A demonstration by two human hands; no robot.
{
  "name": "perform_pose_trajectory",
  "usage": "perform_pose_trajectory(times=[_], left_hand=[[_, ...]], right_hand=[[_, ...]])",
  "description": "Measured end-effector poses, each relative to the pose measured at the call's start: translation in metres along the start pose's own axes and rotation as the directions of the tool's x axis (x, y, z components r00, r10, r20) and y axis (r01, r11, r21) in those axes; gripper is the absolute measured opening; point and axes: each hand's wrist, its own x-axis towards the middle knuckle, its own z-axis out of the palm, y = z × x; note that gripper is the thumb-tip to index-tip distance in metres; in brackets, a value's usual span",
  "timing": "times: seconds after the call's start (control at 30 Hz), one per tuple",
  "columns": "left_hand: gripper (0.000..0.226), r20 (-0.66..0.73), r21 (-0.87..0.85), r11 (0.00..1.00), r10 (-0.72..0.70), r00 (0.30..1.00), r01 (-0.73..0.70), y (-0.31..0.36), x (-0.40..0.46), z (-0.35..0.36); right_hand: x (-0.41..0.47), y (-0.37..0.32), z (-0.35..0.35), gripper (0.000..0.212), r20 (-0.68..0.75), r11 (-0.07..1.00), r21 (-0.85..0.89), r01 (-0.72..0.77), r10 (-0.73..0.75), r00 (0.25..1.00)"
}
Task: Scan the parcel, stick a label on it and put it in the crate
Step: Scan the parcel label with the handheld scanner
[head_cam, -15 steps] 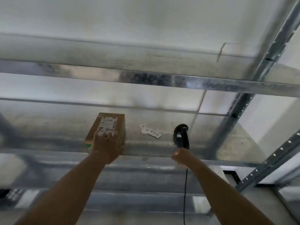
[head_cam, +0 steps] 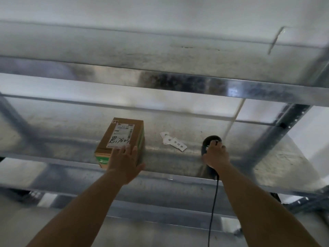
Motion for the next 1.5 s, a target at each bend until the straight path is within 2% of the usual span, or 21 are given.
perform_pose_trajectory(times=[0.1,0.2,0.3,0.37,0.47,0.6,0.73,0.8,0.87,0.97,1.07,1.2,1.37,1.5], left_hand=[[0.076,0.010,-0.063,0.998,-0.022,1.000,0.022,0.004,-0.001,0.005],[0.078,-0.001,-0.144,0.989,-0.036,0.999,0.035,0.005,-0.001,0.007],[0.081,-0.011,-0.203,0.979,-0.040,0.999,0.037,0.003,0.001,0.007],[0.083,-0.016,-0.230,0.973,-0.034,0.999,0.029,0.001,-0.001,0.008],[0.086,-0.012,-0.237,0.971,-0.012,1.000,0.009,-0.003,-0.002,0.011],[0.089,-0.007,-0.243,0.970,-0.005,1.000,0.003,-0.007,-0.002,0.013],[0.093,-0.002,-0.239,0.971,-0.007,1.000,0.007,-0.006,-0.002,0.011],[0.094,0.004,-0.237,0.972,-0.002,1.000,0.003,-0.006,-0.003,0.011],[0.093,0.000,-0.242,0.970,0.002,1.000,-0.002,-0.006,-0.007,0.013],[0.091,-0.006,-0.261,0.965,0.013,1.000,-0.014,-0.005,-0.016,0.018],[0.093,0.028,-0.252,0.967,0.029,0.999,-0.021,-0.002,-0.030,0.022],[0.095,0.082,-0.294,0.955,0.065,0.994,-0.038,-0.005,-0.044,0.025],[0.088,0.038,-0.345,0.924,0.191,0.981,-0.166,-0.032,-0.044,0.019],[0.089,0.038,-0.332,0.920,0.232,0.972,-0.207,-0.039,-0.045,0.021]], right_hand=[[0.012,-0.002,0.008,0.069,0.083,0.994,0.097,-0.058,0.050,0.995],[0.018,-0.004,0.014,0.070,-0.005,0.992,0.089,-0.091,0.092,0.996],[0.022,0.001,0.018,0.054,-0.036,0.952,0.198,-0.232,0.244,0.969],[0.024,0.007,0.024,0.043,-0.017,0.936,0.222,-0.274,0.284,0.959],[0.026,0.011,0.031,0.038,0.056,0.945,0.231,-0.232,0.225,0.973],[0.008,-0.016,0.026,0.025,0.281,0.857,0.436,-0.274,0.160,0.946],[-0.009,-0.061,0.033,0.021,0.368,0.797,0.537,-0.276,0.073,0.927],[-0.017,-0.083,0.033,0.023,0.379,0.741,0.604,-0.291,0.054,0.924],[-0.027,-0.104,0.026,0.025,0.402,0.629,0.706,-0.325,0.021,0.915],[-0.039,-0.134,0.010,0.028,0.365,0.507,0.806,-0.305,-0.021,0.931],[-0.057,-0.162,-0.008,0.033,0.301,0.451,0.859,-0.245,-0.057,0.952],[-0.087,-0.195,-0.023,0.015,0.279,0.444,0.876,-0.187,-0.150,0.949],[-0.114,-0.230,-0.029,0.014,0.187,0.508,0.856,-0.098,-0.126,0.974],[-0.136,-0.246,-0.033,0.011,0.172,0.425,0.898,-0.117,-0.093,0.981]])
